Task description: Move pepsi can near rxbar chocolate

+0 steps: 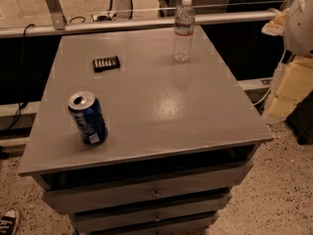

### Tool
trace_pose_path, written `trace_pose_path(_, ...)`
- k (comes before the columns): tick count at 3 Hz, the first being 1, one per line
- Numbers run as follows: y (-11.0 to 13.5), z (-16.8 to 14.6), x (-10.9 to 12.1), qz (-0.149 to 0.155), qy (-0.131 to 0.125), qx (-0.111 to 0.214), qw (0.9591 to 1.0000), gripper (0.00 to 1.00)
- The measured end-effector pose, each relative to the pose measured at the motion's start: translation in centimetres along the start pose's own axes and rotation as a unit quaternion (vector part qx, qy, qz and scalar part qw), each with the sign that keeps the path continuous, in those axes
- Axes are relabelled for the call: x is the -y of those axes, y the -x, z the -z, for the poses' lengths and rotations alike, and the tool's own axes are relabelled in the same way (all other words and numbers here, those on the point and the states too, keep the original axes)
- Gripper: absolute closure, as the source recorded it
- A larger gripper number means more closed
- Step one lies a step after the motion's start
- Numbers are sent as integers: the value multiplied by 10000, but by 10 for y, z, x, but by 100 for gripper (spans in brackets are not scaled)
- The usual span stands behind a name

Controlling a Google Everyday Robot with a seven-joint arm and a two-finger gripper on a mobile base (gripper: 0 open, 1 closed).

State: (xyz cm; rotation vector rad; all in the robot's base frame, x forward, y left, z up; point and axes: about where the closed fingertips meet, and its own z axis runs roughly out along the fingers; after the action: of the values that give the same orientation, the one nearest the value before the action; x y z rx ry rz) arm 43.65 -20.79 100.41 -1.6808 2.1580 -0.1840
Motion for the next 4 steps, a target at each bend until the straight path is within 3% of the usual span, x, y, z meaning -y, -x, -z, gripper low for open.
trace_pose_path(1, 0, 0, 0, 0, -1, 0, 10000, 0)
trace_pose_path(2, 21, -27, -5, 9, 191, 254, 9995, 0)
trace_pose_path(3, 50, -73, -19, -16, 554, 627, 9965, 0)
trace_pose_path(4, 81, -117, -33, -51, 901, 1056, 9903, 0)
